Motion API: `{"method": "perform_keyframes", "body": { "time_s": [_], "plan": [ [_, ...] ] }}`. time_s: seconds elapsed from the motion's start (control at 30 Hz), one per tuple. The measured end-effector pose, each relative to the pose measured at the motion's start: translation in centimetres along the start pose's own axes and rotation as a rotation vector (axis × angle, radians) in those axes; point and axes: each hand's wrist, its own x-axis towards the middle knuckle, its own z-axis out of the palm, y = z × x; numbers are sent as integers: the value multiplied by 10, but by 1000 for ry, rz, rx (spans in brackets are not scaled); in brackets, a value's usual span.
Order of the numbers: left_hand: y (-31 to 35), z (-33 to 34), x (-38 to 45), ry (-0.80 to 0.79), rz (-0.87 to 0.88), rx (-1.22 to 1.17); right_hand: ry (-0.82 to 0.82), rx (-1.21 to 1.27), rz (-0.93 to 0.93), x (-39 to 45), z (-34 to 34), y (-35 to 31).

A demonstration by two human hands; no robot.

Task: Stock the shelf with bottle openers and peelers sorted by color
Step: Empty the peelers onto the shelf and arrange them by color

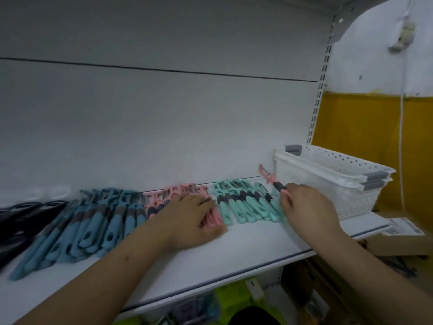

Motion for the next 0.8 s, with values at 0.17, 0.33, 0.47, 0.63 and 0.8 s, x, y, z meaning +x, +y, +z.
{"method": "perform_keyframes", "body": {
  "time_s": [0.17, 0.33, 0.47, 0.63, 0.8],
  "plan": [
    [-16, 11, -8, 83, -22, -53, -69, 261, -102, 11, 15, -62],
    [-12, 21, -9, 377, -83, -39, -176, 512, -155, 20, 29, -116],
    [-12, 24, -13, 416, -61, -92, -51, 503, -101, 12, 41, -123],
    [-7, 24, -12, 326, 23, -6, 98, 131, 20, -3, 56, -107],
    [-7, 26, -12, 350, 5, -4, -292, 53, 67, -4, 64, -103]
  ]
}}
